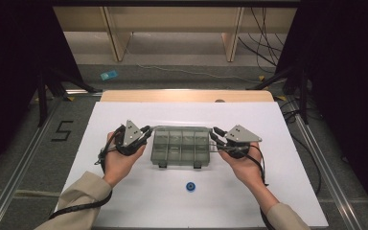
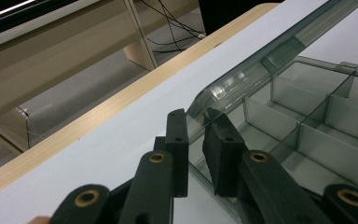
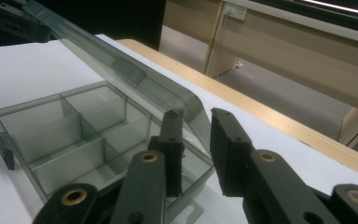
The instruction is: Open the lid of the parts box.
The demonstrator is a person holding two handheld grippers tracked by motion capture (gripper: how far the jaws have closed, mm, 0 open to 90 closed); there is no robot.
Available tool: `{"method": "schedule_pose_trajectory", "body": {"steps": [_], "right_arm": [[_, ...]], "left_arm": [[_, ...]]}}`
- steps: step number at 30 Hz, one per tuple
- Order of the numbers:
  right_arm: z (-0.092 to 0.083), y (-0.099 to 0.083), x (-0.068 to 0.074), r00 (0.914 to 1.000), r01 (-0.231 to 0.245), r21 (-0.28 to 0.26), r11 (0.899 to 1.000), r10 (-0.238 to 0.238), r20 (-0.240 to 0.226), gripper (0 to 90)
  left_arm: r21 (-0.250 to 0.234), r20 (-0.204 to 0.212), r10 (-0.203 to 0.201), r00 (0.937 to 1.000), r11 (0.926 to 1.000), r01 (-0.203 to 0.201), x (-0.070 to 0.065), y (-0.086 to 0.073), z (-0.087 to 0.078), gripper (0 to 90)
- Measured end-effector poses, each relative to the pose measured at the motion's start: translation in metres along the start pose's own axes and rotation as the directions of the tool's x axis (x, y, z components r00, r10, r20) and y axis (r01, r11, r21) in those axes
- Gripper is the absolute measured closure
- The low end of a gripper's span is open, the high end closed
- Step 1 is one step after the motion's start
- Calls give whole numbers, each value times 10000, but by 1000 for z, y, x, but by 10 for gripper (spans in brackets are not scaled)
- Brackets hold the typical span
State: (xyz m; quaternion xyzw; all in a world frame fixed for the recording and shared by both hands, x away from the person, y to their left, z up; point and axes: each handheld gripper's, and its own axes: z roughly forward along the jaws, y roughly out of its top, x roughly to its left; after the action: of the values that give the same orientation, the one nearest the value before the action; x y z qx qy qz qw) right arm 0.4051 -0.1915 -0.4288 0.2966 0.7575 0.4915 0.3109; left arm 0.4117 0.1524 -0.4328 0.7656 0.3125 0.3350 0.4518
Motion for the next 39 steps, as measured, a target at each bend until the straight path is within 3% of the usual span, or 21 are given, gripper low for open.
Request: {"method": "schedule_pose_trajectory", "body": {"steps": [10, 19, 39], "right_arm": [[6, 4, 1, 9994, 146, -149, 9998, -141, 317, 793], [12, 9, 0, 9959, 217, -233, 9995, -196, 882, 821], [19, 14, 0, 9939, 18, -220, 9998, 6, 1107, 831]], "left_arm": [[-100, -57, -28, 10000, 9999, 27, 2, 4, 4, 812], [-155, -272, -133, 9995, 9998, 129, 2, 7, 6, 824], [-243, -313, -503, 9982, 9985, 496, 12, 12, 12, 840]]}}
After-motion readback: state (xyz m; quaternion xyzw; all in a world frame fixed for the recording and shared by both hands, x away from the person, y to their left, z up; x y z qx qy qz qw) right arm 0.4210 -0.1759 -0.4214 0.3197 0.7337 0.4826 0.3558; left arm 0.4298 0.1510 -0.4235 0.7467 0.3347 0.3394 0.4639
